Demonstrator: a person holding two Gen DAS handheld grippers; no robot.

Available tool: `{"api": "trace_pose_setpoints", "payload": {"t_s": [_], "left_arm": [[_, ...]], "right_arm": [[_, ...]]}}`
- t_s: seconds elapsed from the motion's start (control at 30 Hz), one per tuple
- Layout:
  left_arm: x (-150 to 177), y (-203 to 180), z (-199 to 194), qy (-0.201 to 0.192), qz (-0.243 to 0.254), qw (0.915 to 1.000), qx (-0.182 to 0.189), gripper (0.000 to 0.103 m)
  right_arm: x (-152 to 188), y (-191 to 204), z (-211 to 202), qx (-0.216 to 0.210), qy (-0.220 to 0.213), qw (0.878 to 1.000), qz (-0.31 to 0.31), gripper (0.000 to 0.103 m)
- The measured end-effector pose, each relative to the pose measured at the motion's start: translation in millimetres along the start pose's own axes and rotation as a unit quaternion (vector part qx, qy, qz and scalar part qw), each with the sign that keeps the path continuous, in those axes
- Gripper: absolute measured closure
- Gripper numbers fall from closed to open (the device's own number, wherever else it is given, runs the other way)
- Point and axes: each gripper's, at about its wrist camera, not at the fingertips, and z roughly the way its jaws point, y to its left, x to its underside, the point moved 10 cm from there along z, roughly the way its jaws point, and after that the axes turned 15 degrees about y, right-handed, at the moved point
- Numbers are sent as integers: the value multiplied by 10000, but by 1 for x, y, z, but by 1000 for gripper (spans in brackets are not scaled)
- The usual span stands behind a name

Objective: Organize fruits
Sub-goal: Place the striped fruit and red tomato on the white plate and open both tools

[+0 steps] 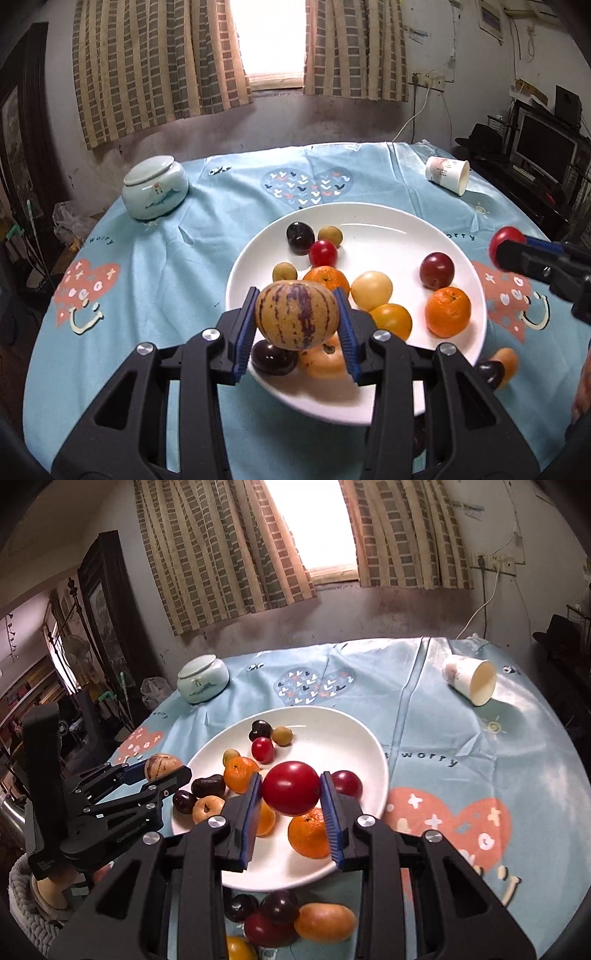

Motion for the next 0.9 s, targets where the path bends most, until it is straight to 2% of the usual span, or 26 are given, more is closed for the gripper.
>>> {"api": "trace_pose_setpoints", "payload": {"t_s": [0.13,0.27,0.3,0.33,0.47,0.53,0.63,0.7,0.73,0.77,0.8,0.9], "left_arm": [[0,6,26,155,-45,9999,-8,62],[-2,7,30,134,11,9999,-29,61],[-3,8,30,107,11,9999,-56,58],[-3,8,31,106,0,9999,-85,49],[-4,9,32,118,-12,9999,-73,46],[-4,10,31,93,-33,9999,-101,38],[-4,12,26,26,-68,9999,-109,32],[-2,11,21,-16,-72,9999,-128,32],[-1,11,18,-28,-69,9999,-134,33],[0,12,16,-39,-100,9998,-187,32],[2,13,14,-52,-119,9998,-177,31],[10,18,4,-56,-208,9997,-133,31]], "right_arm": [[-11,4,37,68,284,9995,-147,71],[-12,14,62,120,506,9981,-321,71],[-11,16,67,125,596,9975,-367,71],[-9,16,70,153,648,9970,-401,71],[-5,11,75,219,738,9964,-362,70],[-3,8,75,225,781,9962,-313,70],[-3,7,75,266,805,9960,-288,70],[-2,9,76,272,843,9955,-337,64],[-3,9,74,344,795,9956,-349,37],[-4,8,71,537,675,9957,-346,23],[-6,7,69,652,608,9952,-400,21],[-13,11,53,586,314,9967,-457,21]]}}
